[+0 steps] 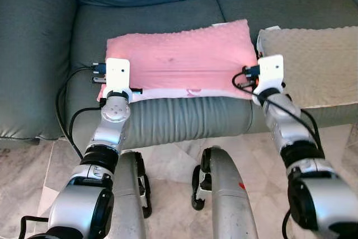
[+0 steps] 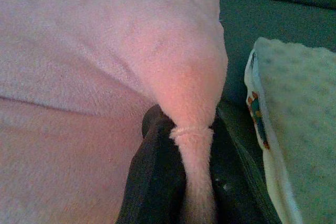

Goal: Move the pillow to the sofa

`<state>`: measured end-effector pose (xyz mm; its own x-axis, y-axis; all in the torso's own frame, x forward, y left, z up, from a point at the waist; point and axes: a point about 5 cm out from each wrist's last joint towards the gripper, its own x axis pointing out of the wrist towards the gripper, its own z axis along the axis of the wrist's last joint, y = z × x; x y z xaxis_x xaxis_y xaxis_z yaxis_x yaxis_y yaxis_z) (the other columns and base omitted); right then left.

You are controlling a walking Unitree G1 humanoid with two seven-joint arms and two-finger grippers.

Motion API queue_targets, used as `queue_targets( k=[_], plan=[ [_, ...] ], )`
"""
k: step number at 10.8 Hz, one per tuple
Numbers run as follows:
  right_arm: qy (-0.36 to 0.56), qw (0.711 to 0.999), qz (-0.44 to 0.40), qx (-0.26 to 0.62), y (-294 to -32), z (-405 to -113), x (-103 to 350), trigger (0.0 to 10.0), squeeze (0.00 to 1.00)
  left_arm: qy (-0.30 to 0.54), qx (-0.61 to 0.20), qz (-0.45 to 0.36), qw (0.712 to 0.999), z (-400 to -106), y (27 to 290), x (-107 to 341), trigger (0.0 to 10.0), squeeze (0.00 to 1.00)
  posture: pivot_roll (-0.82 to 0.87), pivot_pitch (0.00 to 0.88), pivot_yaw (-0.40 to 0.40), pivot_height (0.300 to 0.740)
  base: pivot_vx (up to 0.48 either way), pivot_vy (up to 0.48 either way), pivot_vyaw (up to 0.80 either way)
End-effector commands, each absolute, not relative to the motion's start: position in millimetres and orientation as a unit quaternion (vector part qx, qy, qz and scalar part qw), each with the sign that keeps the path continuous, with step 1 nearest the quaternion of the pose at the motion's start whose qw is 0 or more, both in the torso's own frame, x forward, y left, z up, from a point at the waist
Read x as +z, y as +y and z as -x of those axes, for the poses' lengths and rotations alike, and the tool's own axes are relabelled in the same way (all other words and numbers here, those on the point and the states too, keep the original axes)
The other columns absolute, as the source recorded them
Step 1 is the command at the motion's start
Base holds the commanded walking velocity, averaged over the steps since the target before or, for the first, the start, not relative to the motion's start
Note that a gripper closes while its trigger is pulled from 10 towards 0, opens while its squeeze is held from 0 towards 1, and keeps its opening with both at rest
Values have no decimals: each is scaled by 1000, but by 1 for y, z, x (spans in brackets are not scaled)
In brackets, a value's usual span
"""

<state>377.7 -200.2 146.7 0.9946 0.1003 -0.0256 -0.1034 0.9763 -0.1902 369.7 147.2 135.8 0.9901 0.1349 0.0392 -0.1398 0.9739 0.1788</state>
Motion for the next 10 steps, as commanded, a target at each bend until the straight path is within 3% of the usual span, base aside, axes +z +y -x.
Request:
queue_targets(
  k=[1, 8, 9, 10],
  plan=[
    [23, 993, 94, -61, -259, -368, 149, 10000, 0, 12, 189, -98, 977, -360, 202, 125, 10000, 0, -12, 384, -20, 622, 0, 0, 0],
    [30, 994, 95, -55, -252, -372, 144, 10000, 0, -8, 250, -123, 960, -356, 230, 136, 10000, 0, -4, 387, -26, 622, 0, 0, 0],
    [36, 994, 92, -50, -249, -371, 139, 10000, 0, -7, 252, -125, 960, -356, 231, 136, 10000, 286, -6, 386, -28, 622, 0, 0, 0],
    [40, 994, 90, -46, -247, -371, 136, 10000, 0, -7, 253, -127, 959, -356, 231, 136, 10000, 490, -6, 387, -29, 622, 0, 0, 0]
  ],
)
